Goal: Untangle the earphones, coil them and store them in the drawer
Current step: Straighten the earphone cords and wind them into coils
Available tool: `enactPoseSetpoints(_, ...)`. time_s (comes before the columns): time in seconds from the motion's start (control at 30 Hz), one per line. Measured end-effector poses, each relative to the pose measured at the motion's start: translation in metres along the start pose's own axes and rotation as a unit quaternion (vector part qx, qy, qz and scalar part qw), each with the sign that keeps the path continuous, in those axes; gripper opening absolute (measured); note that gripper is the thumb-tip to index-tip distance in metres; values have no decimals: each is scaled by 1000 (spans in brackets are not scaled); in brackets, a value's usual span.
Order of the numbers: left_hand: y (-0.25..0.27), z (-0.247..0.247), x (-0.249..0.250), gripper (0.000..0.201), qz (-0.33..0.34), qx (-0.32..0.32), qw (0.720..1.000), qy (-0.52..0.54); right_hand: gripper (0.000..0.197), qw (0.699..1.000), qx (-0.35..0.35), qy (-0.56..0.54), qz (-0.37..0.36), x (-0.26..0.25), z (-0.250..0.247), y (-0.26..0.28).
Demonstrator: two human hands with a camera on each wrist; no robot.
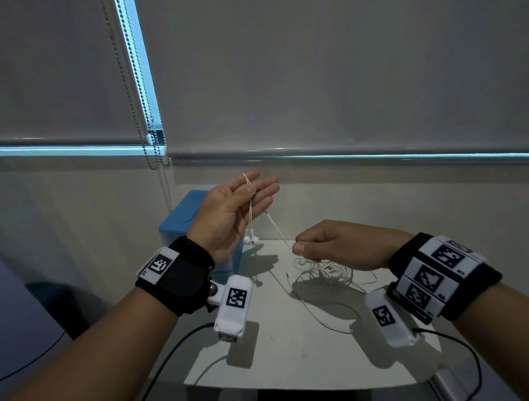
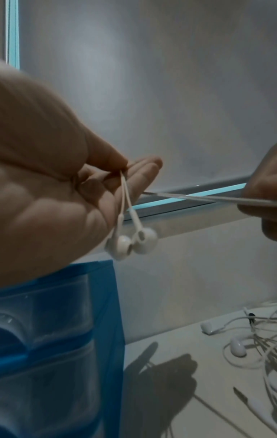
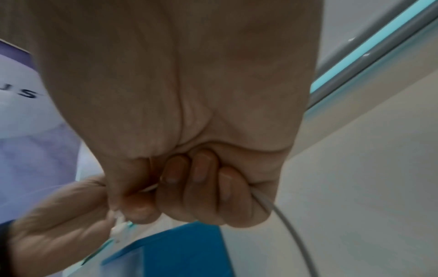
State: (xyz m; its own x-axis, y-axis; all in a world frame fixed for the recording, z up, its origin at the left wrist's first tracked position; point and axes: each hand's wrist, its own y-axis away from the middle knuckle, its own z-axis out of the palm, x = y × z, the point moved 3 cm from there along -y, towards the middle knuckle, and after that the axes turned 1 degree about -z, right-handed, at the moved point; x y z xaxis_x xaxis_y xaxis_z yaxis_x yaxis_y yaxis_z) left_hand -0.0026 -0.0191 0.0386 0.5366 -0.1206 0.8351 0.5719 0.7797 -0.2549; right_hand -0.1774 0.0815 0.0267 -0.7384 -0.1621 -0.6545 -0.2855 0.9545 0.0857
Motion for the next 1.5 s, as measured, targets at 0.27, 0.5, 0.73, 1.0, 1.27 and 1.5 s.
enactPoseSetpoints(0.27, -6, -3, 0, 43, 9, 24, 998, -62, 43, 998, -33, 26, -50, -37, 6, 9)
enactPoseSetpoints(0.5, 11, 13, -13, 33, -23, -100, 953, -285, 35, 990, 85, 17, -113, -73, -55, 15)
enactPoseSetpoints(0.73, 27, 34, -5, 37, 23, -113, 969, -217, 32, 970, 219, -66, -81, -34, -85, -17)
enactPoseSetpoints(1.0, 18, 34, 5, 32, 67, -46, 982, -168, 25, 974, 116, -184, -61, -11, -5, -25)
enactPoseSetpoints(1.27, 19, 23, 3, 38, 95, -17, 949, -301, 32, 997, -6, 18, -74, -48, -2, 12)
enactPoseSetpoints(1.5, 35, 34, -4, 35, 65, -102, 929, -348, 29, 974, 195, -9, -112, -67, -88, 13)
